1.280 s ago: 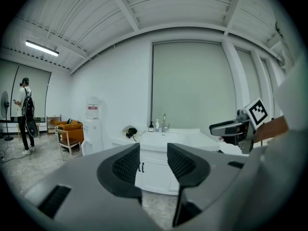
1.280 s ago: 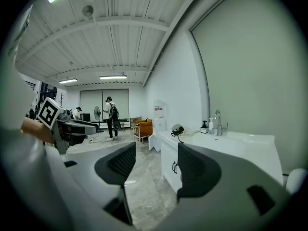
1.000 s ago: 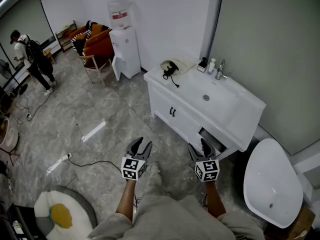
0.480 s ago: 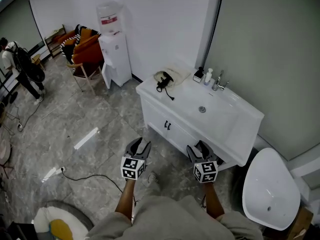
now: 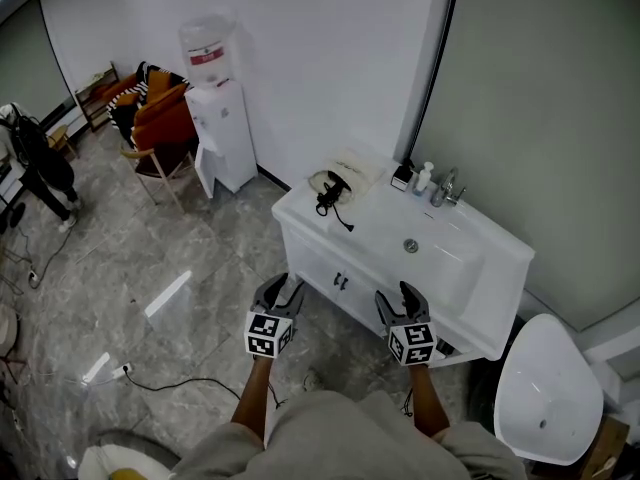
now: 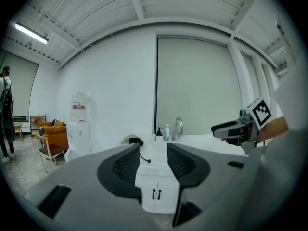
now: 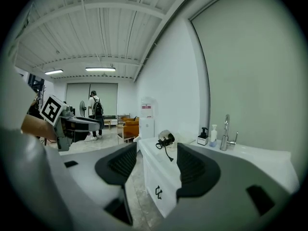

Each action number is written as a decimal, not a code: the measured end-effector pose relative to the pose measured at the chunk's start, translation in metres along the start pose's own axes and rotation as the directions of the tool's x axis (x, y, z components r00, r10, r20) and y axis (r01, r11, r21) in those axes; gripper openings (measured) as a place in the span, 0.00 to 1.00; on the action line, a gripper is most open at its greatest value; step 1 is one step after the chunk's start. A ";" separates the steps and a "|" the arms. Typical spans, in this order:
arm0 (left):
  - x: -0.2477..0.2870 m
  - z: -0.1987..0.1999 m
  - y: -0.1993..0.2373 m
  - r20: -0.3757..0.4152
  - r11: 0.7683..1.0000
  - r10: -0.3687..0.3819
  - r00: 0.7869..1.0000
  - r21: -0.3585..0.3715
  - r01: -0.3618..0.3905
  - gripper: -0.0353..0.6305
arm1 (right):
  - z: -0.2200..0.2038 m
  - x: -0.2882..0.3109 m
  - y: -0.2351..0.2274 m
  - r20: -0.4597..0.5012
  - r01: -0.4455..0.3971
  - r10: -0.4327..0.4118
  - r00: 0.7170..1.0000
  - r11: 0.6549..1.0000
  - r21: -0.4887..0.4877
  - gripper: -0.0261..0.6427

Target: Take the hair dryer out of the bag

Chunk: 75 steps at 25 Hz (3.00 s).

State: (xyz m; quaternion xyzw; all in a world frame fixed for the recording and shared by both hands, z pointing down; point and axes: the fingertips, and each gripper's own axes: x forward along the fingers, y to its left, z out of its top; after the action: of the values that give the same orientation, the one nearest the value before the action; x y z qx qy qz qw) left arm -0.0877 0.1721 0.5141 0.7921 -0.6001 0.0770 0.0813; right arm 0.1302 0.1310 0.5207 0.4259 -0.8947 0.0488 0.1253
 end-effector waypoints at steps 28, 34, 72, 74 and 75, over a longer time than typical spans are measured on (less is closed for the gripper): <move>0.114 0.002 0.127 -0.053 1.000 -0.020 0.998 0.000 0.020 0.31 | 0.017 0.172 -0.015 -0.050 -0.007 0.007 0.999 1.000 -0.005 0.40; 0.164 0.006 0.144 -0.082 1.000 -0.004 0.997 0.000 0.004 0.31 | 0.027 0.228 -0.049 -0.052 -0.032 0.031 0.998 0.999 -0.020 0.40; 0.382 -0.019 0.166 -0.393 1.000 -0.013 0.920 0.015 0.020 0.32 | -0.008 0.431 -0.142 -0.248 -0.245 0.230 0.941 0.969 -0.032 0.40; 0.393 -0.023 0.165 -0.397 0.999 -0.039 0.917 0.011 0.048 0.33 | -0.010 0.436 -0.141 -0.256 -0.247 0.230 0.939 0.968 -0.037 0.40; 0.397 -0.026 0.164 -0.402 0.998 -0.054 0.914 0.007 0.062 0.34 | -0.012 0.438 -0.141 -0.261 -0.245 0.227 0.938 0.969 -0.038 0.40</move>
State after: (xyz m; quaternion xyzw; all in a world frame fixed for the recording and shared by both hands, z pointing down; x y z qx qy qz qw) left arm -0.1397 -0.2386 0.6329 0.7775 -0.5462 0.2414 0.1975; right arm -0.0238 -0.2839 0.6462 0.3009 -0.9170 0.0865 0.2471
